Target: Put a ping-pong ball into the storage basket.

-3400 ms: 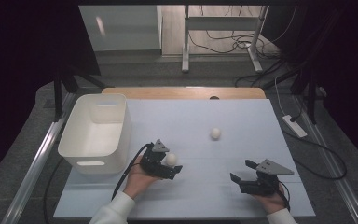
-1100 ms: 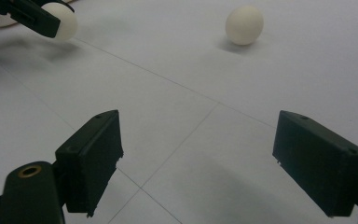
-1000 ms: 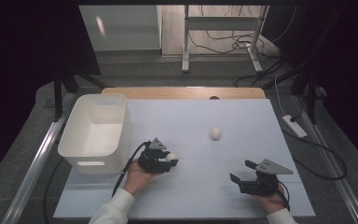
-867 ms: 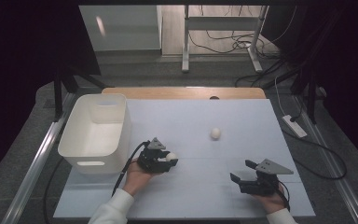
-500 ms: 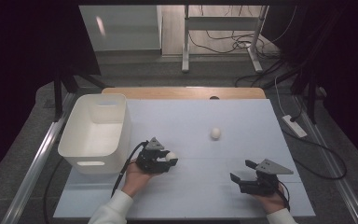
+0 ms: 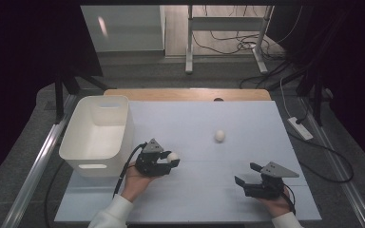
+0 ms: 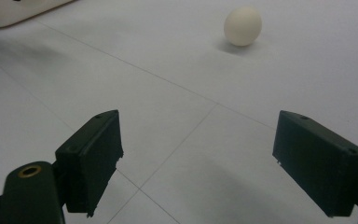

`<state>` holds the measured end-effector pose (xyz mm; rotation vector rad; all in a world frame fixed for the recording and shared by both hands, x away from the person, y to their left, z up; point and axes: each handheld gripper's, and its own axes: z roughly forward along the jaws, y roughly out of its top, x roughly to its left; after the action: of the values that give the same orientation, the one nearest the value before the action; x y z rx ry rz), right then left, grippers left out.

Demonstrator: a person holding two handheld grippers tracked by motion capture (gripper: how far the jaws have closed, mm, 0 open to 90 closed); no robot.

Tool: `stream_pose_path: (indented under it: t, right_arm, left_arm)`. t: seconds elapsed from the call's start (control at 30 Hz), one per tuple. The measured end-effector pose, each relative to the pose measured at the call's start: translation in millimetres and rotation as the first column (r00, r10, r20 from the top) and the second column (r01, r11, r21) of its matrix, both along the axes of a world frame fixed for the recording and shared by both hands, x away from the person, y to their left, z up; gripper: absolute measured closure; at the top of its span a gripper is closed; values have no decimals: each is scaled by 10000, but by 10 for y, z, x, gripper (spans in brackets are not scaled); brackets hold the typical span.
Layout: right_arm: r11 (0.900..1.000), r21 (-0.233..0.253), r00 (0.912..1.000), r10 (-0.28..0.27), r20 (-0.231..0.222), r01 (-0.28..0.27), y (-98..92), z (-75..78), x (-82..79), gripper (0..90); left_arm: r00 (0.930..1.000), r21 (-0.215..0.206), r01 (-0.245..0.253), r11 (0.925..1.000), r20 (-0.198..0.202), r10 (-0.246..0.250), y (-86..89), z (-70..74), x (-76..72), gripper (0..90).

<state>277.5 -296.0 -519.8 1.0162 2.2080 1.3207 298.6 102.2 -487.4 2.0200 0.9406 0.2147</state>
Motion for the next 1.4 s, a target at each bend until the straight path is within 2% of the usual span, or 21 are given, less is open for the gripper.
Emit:
stream_pose_path:
  t: [0.37,0.53,0.67,1.4]
  right_arm:
    - [10000,-2,10000,0,14,0,-1,1,-1,155]
    - [10000,-2,10000,-22,-10,22,0,-2,2,155]
    - [10000,1,10000,-18,13,18,-1,2,-1,155]
    - [10000,-18,10000,-30,31,30,-4,-2,0,156]
  left_arm:
    - [9992,-284,-185,9994,337,194,89,112,-44,509]
    - [9983,-205,-199,9996,546,210,125,166,-72,509]
    - [9973,-381,-342,9987,639,366,177,206,-109,509]
    - [9932,-656,-315,9973,1095,386,193,385,-120,509]
